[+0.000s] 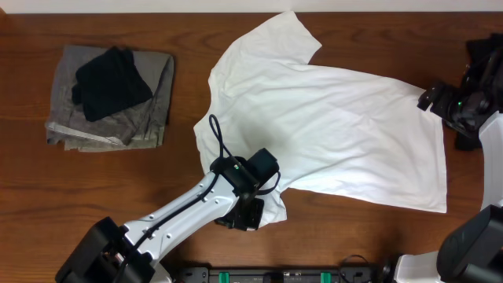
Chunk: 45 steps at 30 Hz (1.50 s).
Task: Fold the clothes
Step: 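Lower the hem and pull it down-right with the left gripper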
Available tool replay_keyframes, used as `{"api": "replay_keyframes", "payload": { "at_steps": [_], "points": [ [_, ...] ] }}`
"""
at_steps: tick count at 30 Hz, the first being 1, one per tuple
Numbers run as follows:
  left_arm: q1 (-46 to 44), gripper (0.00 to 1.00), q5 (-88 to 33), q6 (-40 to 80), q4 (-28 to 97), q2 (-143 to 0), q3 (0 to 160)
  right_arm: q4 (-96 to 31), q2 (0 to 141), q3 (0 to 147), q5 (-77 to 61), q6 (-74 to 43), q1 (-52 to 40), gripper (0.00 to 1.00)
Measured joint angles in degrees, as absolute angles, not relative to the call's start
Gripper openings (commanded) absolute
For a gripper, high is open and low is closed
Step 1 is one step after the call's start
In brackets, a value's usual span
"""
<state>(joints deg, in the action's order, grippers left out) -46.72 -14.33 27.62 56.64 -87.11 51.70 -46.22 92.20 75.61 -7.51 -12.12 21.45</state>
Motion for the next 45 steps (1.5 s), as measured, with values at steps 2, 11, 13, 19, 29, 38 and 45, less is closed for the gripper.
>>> {"api": "replay_keyframes", "payload": {
  "at_steps": [2,11,13,19,29,38,45],
  "points": [
    [-46.7,0.06,-13.2,28.5,59.0,-87.1,51.2,-46.2,92.2,75.6,-7.5,-12.1,21.5,0.99],
    [-46.7,0.06,-9.0,31.6,62.8,-87.1,50.3,-46.2,92.2,75.6,-7.5,-12.1,21.5,0.99],
    [-46.7,0.06,-8.8,32.2,62.8,-87.1,49.6,-46.2,92.2,75.6,-7.5,-12.1,21.5,0.99],
    [-46.8,0.06,-9.2,34.5,62.7,-87.1,46.1,-46.2,92.2,75.6,-7.5,-12.1,21.5,0.99],
    [-47.0,0.11,-12.7,35.9,65.1,-87.1,44.5,-46.2,92.2,75.6,-7.5,-12.1,21.5,0.99],
    [-47.0,0.06,-13.4,34.6,61.8,-84.5,51.3,-46.2,92.2,75.6,-7.5,-12.1,21.5,0.99],
    [-47.0,0.06,-13.4,32.3,54.1,-85.1,51.3,-46.2,92.2,75.6,-7.5,-12.1,21.5,0.99]
  ]
}}
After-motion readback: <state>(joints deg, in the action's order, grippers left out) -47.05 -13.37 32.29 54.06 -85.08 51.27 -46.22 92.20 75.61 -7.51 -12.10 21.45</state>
